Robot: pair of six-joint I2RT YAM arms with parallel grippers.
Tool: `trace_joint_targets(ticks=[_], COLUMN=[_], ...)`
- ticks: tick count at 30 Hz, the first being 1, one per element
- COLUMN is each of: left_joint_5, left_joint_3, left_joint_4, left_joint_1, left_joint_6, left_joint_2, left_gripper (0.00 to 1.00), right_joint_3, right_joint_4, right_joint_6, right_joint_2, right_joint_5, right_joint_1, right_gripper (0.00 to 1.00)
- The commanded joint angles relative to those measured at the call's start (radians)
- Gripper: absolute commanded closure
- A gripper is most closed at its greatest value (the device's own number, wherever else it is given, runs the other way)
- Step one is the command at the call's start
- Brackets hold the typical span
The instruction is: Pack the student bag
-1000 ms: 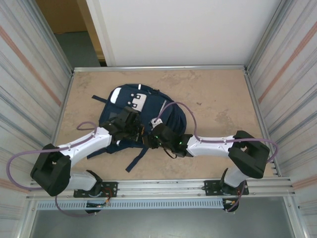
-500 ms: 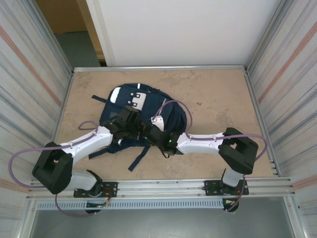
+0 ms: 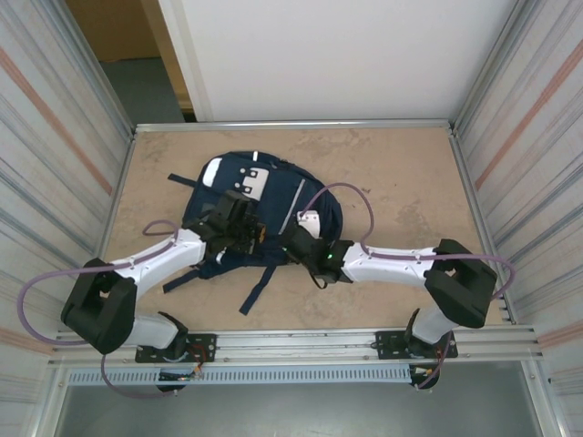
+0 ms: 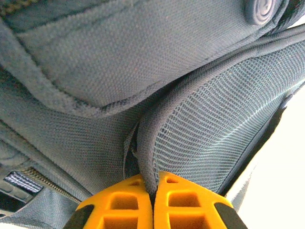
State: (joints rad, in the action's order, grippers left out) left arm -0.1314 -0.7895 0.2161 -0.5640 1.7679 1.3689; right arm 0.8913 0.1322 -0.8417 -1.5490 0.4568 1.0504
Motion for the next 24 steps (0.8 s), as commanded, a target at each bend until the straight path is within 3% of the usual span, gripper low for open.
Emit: trace_joint_targets(ticks=[1,4,7,12,14,17,20,24], left_joint_5=[0.030,0.012,-0.081,-0.230,-0.308,-0.342,-0.360,-0.313], left_joint_3=[-0.013,-0.032,-0.078,-0.224,-0.309,-0.468,-0.563,-0.485], left_joint_4=[0.074,0.077,0.096,0.135,0.154,0.235,0.309,0.298], left_joint_1=[0.068,0.115,0.183,0.306,0.341,0.365,0.387,0.413], left_joint_6=[-0.117,-0.224,-0.366,-0.651,-0.752,-0.891,-0.927,-0.872], left_joint_2=[0.005,0.019,0.073,0.249,0.328,0.432,0.484,0.411], left_gripper=[1.00,1.00,1.00,1.00,1.00,1.00,0.84,0.67], right_joint_3=[-0.041,-0.088,-0.100,-0.058,-0.020,0.021,0.092,0.148], right_joint_4=[0.169,0.140,0.091,-0.007,-0.028,-0.114,-0.173,-0.248], right_joint_6=[0.080,0.151,0.265,0.486,0.498,0.475,0.424,0.386], right_joint_2=[0.052,0.085,0.104,0.049,0.006,-0.061,-0.143,-0.207], right_joint_5=[0.008,-0.117,-0.312,-0.599,-0.639,-0.637,-0.640,-0.632], right_joint_1=[-0.089,-0.190,-0.284,-0.268,-0.223,-0.162,-0.142,-0.136], right_gripper=[1.00,1.00,1.00,1.00,1.00,1.00,1.00,1.00])
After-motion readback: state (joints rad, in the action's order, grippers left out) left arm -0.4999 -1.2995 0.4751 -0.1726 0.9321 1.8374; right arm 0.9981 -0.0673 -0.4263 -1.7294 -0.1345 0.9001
